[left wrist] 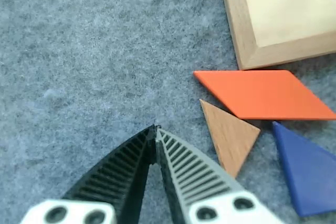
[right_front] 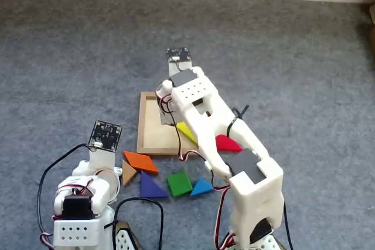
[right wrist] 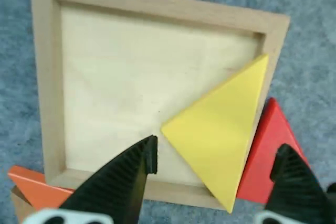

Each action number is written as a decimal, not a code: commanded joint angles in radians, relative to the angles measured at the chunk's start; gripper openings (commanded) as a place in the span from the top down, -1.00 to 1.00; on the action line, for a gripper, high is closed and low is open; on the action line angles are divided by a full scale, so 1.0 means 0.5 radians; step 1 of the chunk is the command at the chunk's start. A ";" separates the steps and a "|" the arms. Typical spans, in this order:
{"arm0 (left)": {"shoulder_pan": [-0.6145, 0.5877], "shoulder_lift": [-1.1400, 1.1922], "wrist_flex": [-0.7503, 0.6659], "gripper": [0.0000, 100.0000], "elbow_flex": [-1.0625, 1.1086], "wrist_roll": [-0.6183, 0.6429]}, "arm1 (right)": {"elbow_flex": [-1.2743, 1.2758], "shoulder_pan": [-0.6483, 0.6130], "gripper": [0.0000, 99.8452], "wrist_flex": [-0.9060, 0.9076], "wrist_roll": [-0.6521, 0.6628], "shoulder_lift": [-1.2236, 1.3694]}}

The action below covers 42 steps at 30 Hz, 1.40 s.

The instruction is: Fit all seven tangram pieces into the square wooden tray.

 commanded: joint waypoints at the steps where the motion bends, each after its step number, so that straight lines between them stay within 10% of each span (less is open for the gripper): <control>1: -0.014 -0.048 0.006 0.99 0.038 0.006 | -0.109 -0.035 0.34 -0.023 0.028 -0.032; 42: -0.014 -0.048 0.006 0.99 0.038 0.006 | -0.106 -0.210 0.34 -0.158 0.046 0.244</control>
